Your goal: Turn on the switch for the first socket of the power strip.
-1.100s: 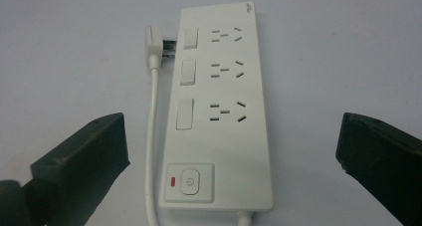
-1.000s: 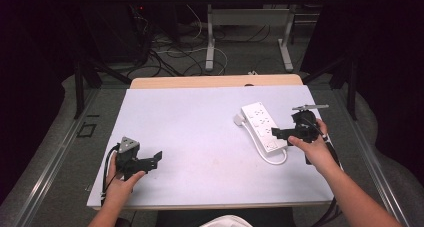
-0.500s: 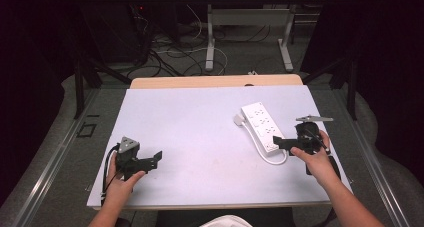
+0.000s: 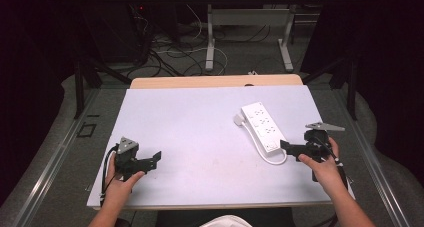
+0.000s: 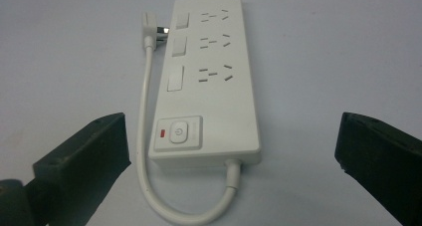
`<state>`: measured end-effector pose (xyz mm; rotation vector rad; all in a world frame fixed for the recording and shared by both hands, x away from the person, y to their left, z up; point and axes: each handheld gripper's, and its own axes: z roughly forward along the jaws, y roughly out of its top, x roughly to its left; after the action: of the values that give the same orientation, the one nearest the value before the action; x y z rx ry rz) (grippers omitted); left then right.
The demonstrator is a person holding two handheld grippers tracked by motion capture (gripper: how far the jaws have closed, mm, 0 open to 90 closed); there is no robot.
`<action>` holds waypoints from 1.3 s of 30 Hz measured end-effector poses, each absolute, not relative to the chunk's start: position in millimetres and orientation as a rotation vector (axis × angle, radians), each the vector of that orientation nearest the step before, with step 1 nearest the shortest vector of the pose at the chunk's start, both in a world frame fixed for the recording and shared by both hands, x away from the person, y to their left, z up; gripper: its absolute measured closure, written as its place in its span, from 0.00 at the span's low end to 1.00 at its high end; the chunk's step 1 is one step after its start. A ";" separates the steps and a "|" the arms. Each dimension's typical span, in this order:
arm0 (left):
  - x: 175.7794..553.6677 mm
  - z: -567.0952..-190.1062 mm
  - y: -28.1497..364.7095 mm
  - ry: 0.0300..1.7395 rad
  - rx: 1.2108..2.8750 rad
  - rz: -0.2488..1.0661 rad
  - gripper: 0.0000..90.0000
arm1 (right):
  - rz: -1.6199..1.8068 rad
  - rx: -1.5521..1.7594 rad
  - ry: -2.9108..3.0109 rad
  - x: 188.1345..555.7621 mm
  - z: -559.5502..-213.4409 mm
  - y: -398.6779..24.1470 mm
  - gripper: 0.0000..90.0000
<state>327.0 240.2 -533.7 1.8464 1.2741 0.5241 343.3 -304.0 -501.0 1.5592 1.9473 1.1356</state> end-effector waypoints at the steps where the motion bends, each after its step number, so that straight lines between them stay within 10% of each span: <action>1: 327.2 -533.8 240.1 1.273 1.846 0.525 0.08 | 1.136 1.559 1.943 341.4 -501.8 -306.0 0.00; 39: 328.1 -533.5 240.0 1.262 1.859 0.506 0.08 | 1.060 1.679 1.700 328.7 -549.9 -368.7 0.01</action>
<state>328.1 240.0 -533.5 1.8590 1.2617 0.5061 328.7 -368.7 -549.9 1.6794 1.6996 1.0598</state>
